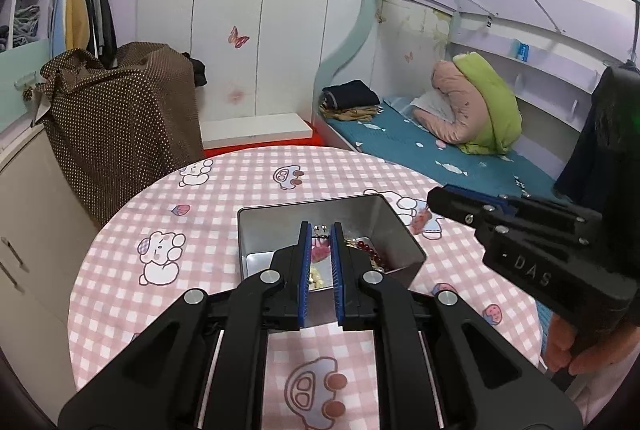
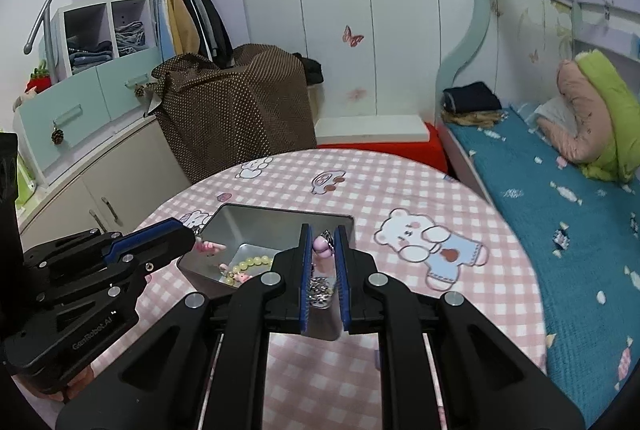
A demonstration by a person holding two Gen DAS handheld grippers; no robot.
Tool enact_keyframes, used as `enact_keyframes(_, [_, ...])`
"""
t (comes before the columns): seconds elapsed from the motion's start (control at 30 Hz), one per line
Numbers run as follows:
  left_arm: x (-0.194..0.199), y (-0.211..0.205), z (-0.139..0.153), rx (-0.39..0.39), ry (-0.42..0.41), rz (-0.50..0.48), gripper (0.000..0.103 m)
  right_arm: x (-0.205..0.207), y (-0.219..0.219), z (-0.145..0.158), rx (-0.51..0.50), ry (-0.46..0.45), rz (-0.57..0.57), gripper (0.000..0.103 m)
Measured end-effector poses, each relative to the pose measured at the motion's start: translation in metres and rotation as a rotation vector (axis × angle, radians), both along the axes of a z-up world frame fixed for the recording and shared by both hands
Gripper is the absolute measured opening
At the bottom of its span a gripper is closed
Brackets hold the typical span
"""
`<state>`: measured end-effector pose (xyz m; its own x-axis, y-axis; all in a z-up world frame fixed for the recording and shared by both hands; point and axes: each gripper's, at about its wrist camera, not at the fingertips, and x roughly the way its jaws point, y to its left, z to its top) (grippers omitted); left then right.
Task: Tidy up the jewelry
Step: 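Carry both pink charms over the grey tin with both tools, then open both tools to drop the pink charms into the tin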
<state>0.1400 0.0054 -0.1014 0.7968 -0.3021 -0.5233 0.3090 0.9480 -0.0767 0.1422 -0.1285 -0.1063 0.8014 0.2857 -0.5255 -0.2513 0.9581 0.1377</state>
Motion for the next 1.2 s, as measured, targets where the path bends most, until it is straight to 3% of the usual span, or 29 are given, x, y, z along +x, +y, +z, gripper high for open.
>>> enact_keyframes(0.67, [0.031, 0.006, -0.026, -0.025, 0.068, 0.013, 0.010, 0.025, 0.019, -0.020, 0.004, 0.099, 0.041, 0.014])
enact_keyframes(0.73, [0.031, 0.006, -0.026, -0.025, 0.066, 0.020, 0.010, 0.025, 0.017, -0.020, 0.006, 0.104, 0.024, 0.024])
enact_keyframes(0.87, [0.032, 0.006, -0.026, -0.022, 0.066, 0.028, 0.010, 0.022, 0.013, -0.018, -0.021, 0.078, -0.031, 0.068])
enact_keyframes(0.97, [0.032, 0.005, -0.026, -0.022, 0.066, 0.032, 0.010, 0.022, 0.009, -0.018, -0.028, 0.078, -0.056, 0.075])
enact_keyframes(1.1, [0.031, 0.007, -0.025, -0.020, 0.061, 0.043, 0.011, 0.023, 0.002, -0.021, -0.027, 0.091, -0.075, 0.076])
enact_keyframes(1.13, [0.031, 0.006, -0.024, -0.014, 0.058, 0.045, 0.018, 0.022, 0.001, -0.022, -0.025, 0.093, -0.079, 0.076])
enact_keyframes(1.17, [0.030, 0.006, -0.023, -0.009, 0.055, 0.049, 0.032, 0.022, 0.000, -0.022, -0.024, 0.096, -0.082, 0.077])
enact_keyframes(1.2, [0.028, 0.006, -0.022, -0.004, 0.045, 0.066, 0.036, 0.021, -0.002, -0.021, -0.024, 0.095, -0.090, 0.077])
